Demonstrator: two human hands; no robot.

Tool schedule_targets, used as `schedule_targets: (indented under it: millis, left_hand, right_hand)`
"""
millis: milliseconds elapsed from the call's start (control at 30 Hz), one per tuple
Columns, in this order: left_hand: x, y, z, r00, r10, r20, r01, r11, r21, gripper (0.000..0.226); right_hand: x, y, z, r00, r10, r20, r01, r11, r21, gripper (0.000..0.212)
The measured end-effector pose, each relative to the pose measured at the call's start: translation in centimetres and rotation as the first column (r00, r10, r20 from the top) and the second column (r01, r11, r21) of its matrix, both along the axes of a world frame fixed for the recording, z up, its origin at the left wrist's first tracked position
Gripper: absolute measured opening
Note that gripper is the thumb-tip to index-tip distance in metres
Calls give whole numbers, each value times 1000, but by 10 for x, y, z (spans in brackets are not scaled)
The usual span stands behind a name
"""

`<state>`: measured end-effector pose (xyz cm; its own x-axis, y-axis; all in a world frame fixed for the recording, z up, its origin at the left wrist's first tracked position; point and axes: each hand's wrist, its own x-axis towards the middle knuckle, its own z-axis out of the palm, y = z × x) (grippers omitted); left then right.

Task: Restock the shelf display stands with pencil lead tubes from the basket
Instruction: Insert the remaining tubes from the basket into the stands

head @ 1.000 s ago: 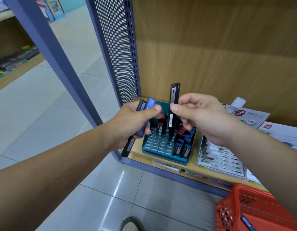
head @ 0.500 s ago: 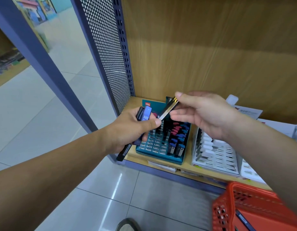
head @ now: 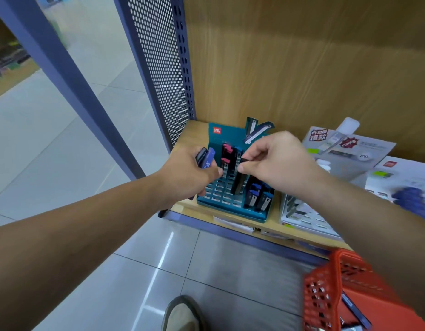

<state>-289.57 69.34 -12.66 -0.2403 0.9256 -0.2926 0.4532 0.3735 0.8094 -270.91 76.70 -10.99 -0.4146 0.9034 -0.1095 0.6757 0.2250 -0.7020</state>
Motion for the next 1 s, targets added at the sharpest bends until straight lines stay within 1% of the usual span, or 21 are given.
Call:
schedule_targets:
  millis: [133, 233, 400, 500, 733, 867, 1000]
  left_hand:
    - [-1, 2, -6, 1000, -22, 4, 22, 1000, 14, 21]
    - [-2, 2, -7, 1000, -17, 8, 17, 1000, 14, 20]
    - [-6, -2, -8, 1000, -22, -1, 22, 1000, 13, 19]
    - [-7, -3, -9, 1000, -22, -4, 22, 1000, 12, 19]
    - [-5, -4, -8, 999, -40, 3, 40, 999, 8, 19]
    - [-2, -3, -7, 998, -55, 4, 55, 998, 0, 19]
    - [0, -2, -6, 998, -57, 8, 57, 998, 1, 18]
  right_hand:
    - [-5, -4, -21, 996, -8, 83, 3, 998, 60, 20]
    - [-4, -3, -25, 994, -24, 104, 13, 995, 99, 17]
    - [3, 3, -25, 1000, -18, 0, 18, 998, 68, 9]
    - [4, 3, -27, 1000, -9, -23, 10, 997, 76, 8]
    - [0, 4, -30, 999, -1, 43, -4, 993, 117, 13]
    - [2, 6, -30, 995, 20, 95, -34, 988, 153, 12]
    - [3, 5, -32, 996, 28, 90, -43, 985, 168, 12]
